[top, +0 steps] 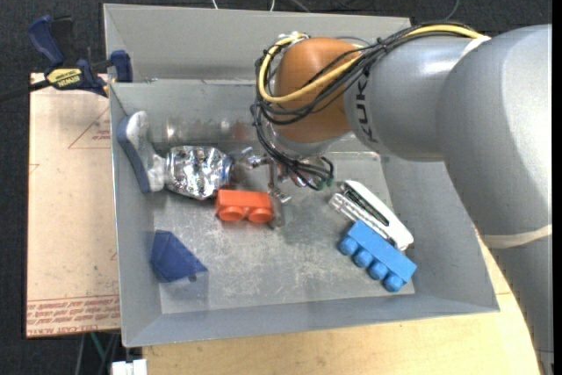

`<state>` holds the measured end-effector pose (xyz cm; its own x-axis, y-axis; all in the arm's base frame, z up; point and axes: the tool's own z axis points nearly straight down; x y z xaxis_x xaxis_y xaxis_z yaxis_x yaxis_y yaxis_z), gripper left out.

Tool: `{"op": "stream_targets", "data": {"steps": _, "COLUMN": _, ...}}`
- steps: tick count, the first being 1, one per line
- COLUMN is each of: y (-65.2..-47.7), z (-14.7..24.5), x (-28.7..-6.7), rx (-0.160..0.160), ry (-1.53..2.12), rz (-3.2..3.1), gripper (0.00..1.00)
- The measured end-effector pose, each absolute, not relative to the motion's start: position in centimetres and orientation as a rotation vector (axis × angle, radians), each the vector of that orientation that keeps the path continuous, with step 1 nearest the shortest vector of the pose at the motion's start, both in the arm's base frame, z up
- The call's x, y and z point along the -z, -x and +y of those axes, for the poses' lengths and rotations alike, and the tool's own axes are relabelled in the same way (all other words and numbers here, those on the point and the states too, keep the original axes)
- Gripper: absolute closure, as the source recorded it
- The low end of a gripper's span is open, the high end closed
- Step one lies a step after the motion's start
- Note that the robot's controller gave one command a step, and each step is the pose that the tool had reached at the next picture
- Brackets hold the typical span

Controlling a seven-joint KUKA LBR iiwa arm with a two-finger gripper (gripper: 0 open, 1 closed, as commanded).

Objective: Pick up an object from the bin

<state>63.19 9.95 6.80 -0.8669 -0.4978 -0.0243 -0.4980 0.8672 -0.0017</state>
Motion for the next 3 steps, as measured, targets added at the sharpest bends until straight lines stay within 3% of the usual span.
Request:
{"op": "stream_targets", "data": {"steps": 1, "y": -61.8, "z": 13.4, "x": -7.8, "rx": -0.007, "ry": 0.817, "rz": 3.001, "gripper": 0.0}}
{"op": "stream_targets", "data": {"steps": 2, "y": -62.0, "z": 16.0, "x": -7.0, "rx": -0.009, "ry": 0.567, "rz": 3.059, "gripper": 1.0}}
{"op": "stream_targets", "data": {"steps": 3, "y": -62.0, "z": 16.0, "x": -7.0, "rx": -0.009, "ry": 0.567, "rz": 3.059, "gripper": 1.0}}
